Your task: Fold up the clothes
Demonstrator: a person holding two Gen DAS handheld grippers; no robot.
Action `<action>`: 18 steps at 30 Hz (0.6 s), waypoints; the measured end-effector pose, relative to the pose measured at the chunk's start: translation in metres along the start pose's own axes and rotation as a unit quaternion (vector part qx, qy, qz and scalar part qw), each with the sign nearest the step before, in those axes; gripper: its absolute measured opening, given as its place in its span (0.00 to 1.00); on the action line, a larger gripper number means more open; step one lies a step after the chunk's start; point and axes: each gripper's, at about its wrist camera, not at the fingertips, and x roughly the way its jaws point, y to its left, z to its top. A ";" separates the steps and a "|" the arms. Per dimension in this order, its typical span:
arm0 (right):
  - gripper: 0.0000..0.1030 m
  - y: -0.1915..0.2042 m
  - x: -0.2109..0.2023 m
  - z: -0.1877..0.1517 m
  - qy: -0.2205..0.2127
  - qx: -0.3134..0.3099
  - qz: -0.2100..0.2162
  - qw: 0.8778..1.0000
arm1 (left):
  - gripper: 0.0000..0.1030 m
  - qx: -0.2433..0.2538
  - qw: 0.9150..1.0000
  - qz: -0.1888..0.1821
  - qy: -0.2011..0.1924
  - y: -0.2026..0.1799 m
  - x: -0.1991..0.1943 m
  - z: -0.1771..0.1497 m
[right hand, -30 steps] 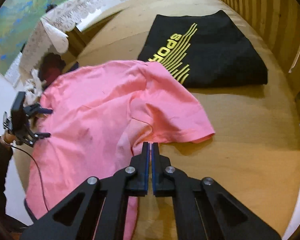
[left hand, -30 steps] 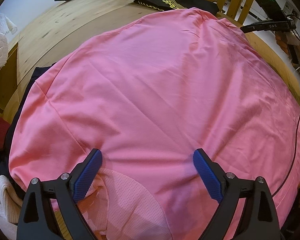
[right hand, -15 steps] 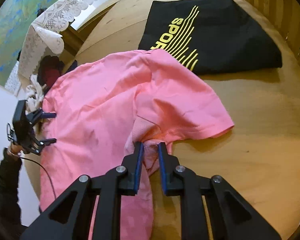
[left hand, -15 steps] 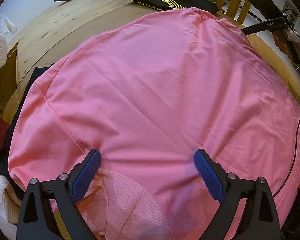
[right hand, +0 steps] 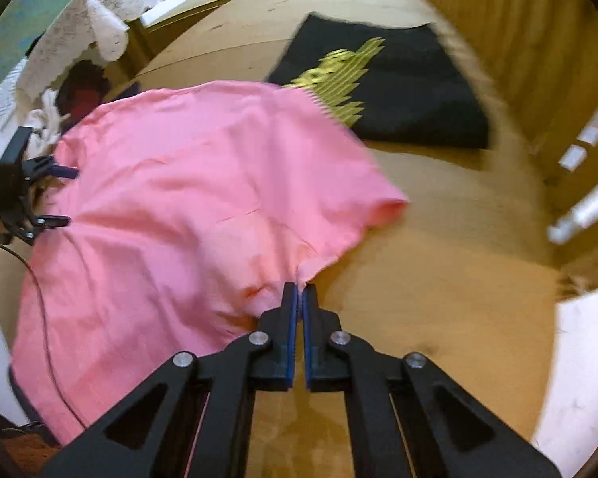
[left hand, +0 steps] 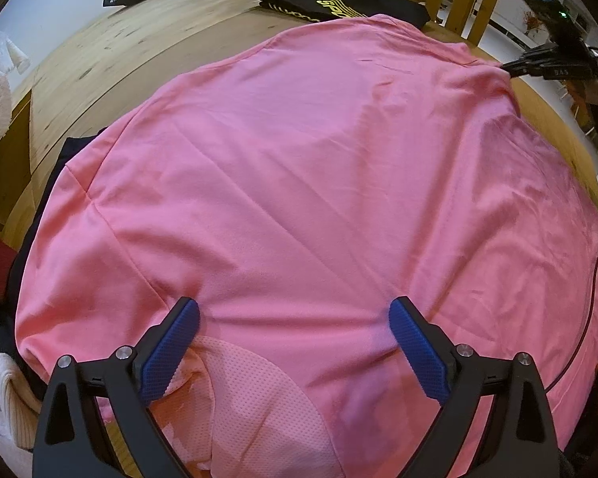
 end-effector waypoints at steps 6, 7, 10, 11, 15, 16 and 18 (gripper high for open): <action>0.07 -0.025 0.001 -0.005 0.004 0.043 -0.047 0.998 | 0.83 -0.016 0.999 -0.002 0.043 -0.002 -0.004 0.010; 0.07 -0.023 0.000 -0.003 -0.003 0.029 -0.081 0.996 | 0.83 -0.014 0.999 -0.010 0.035 -0.008 -0.010 0.011; 0.07 -0.013 -0.003 0.008 -0.024 0.005 -0.129 0.991 | 0.83 0.013 0.999 -0.031 0.024 -0.029 -0.021 0.009; 0.07 -0.006 -0.003 0.013 -0.032 -0.003 -0.094 0.995 | 0.83 0.025 0.999 -0.031 0.025 -0.034 -0.022 0.008; 0.07 0.020 0.020 0.044 -0.035 -0.036 -0.055 0.997 | 0.83 -0.026 0.999 -0.035 0.007 -0.011 -0.022 0.013; 0.07 0.023 0.028 0.053 -0.033 -0.037 -0.050 0.998 | 0.83 -0.042 0.999 -0.032 -0.005 0.000 -0.023 0.016; 0.07 0.027 0.049 0.071 -0.018 -0.028 -0.028 0.999 | 0.83 -0.065 0.997 -0.021 -0.026 0.020 -0.023 0.022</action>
